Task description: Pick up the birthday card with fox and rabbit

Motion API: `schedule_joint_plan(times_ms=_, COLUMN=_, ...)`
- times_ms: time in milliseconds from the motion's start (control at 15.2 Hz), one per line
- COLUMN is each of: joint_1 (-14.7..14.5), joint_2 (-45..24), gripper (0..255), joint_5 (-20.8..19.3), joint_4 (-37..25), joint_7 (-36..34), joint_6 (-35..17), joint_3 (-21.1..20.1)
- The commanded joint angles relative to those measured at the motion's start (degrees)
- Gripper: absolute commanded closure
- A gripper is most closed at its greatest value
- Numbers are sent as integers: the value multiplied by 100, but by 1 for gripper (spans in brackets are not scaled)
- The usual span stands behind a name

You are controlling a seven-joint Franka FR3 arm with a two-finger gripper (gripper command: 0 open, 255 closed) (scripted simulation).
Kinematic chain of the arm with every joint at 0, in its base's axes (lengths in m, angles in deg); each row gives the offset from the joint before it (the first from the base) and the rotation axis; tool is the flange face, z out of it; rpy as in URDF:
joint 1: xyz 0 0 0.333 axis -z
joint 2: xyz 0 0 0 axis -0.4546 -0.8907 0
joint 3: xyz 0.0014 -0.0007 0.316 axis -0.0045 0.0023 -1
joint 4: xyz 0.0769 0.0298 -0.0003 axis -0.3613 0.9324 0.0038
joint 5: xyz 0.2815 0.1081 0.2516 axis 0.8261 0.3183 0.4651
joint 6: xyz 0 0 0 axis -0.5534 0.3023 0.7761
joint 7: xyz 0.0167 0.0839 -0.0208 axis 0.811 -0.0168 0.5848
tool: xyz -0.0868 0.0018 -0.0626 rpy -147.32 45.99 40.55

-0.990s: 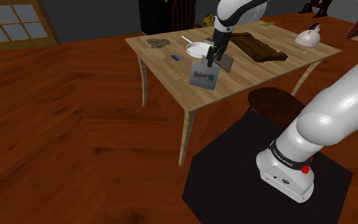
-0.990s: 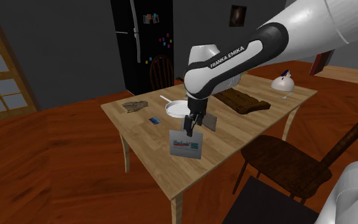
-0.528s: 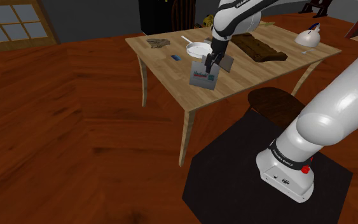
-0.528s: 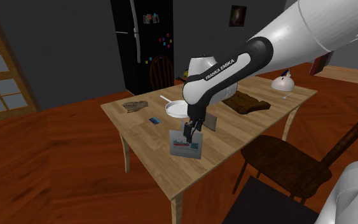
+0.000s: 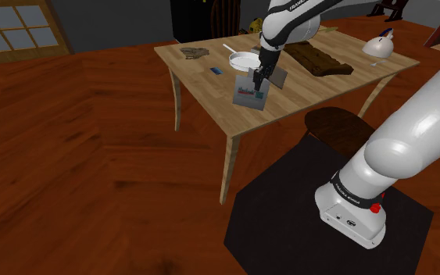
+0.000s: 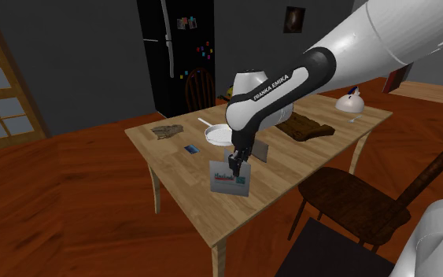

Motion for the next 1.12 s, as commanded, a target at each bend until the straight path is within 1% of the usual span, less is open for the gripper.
schedule_joint_plan(times_ms=0, joint_1=-1, joint_2=-17, gripper=255, joint_5=1, joint_4=2, joint_7=-2, joint_6=-13, joint_3=-1)
schedule_joint_plan(times_ms=132, joint_1=-2, joint_2=2, gripper=255, joint_5=-3, joint_4=12, joint_7=-6, joint_6=-4, joint_3=-3)
schedule_joint_plan(times_ms=1056, joint_1=4, joint_2=558, gripper=255, joint_5=-98, joint_4=-557, joint_7=-89, joint_6=1115, joint_3=-35)
